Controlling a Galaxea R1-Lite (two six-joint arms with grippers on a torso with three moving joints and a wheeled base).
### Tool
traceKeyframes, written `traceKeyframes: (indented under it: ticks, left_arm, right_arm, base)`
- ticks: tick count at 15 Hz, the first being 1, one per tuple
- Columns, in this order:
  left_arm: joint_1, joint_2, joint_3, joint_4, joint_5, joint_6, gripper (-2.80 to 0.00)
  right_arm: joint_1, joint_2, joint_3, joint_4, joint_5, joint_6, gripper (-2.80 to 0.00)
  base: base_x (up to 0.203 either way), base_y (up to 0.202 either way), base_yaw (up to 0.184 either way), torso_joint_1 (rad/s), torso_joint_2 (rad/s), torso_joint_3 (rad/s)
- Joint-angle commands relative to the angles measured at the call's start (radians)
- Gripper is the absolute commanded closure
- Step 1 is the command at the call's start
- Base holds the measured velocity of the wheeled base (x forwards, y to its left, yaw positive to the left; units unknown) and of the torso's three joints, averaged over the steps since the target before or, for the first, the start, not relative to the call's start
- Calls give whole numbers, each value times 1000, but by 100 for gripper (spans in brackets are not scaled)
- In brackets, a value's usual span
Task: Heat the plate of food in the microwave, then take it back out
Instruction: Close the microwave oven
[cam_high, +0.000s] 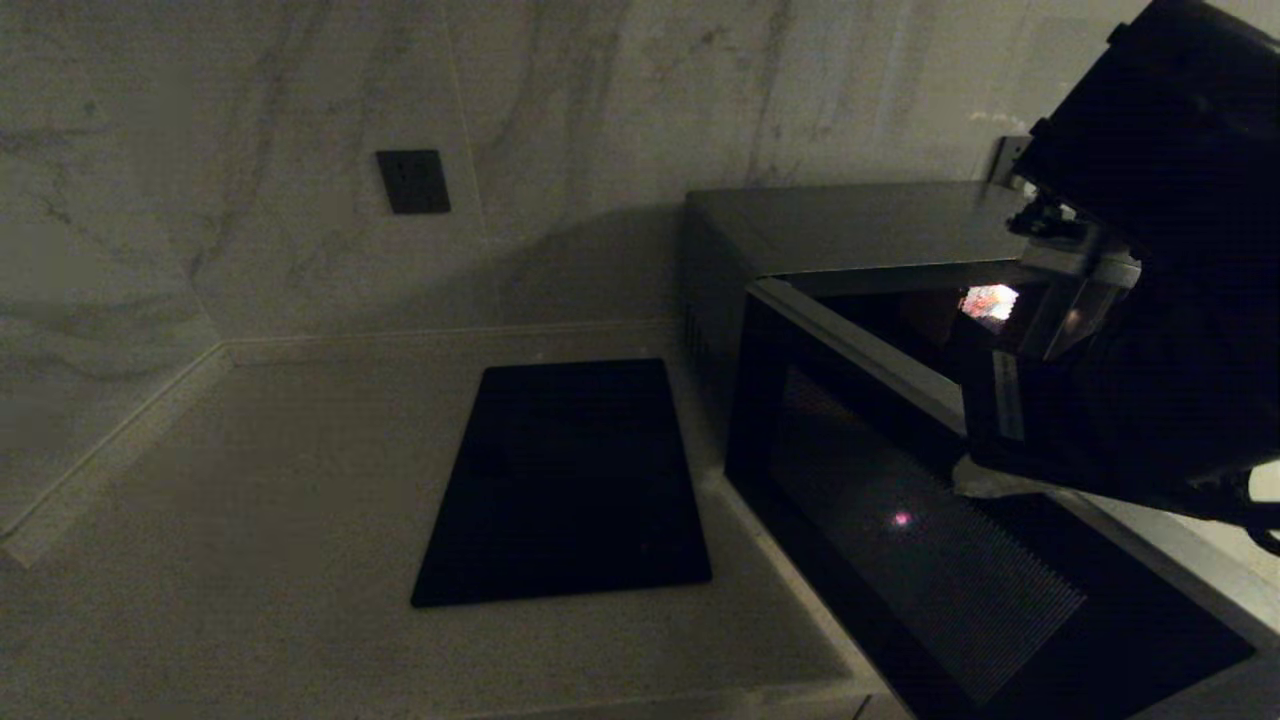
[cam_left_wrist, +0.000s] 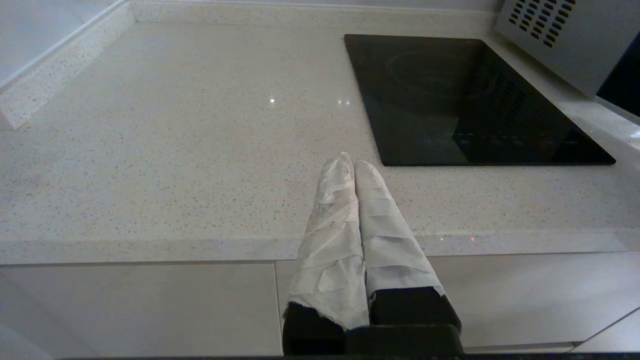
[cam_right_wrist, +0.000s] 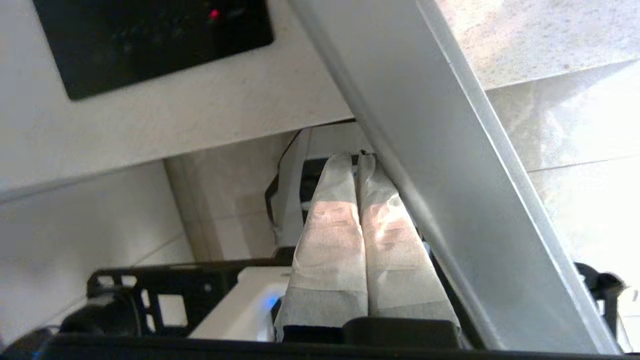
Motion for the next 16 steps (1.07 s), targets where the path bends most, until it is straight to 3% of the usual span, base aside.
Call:
traceKeyframes:
  ticks: [1,16]
  left_arm:
    - [0,2,0,0,0,-1,0]
    - [0,2,0,0,0,-1,0]
  right_arm:
    - [-55,4,1,7,-10,5,0]
    - [-323,48,-7,-4,-17,1,0]
  base:
    - [0,0,0,0,0,0]
    - [0,0,0,0,0,0]
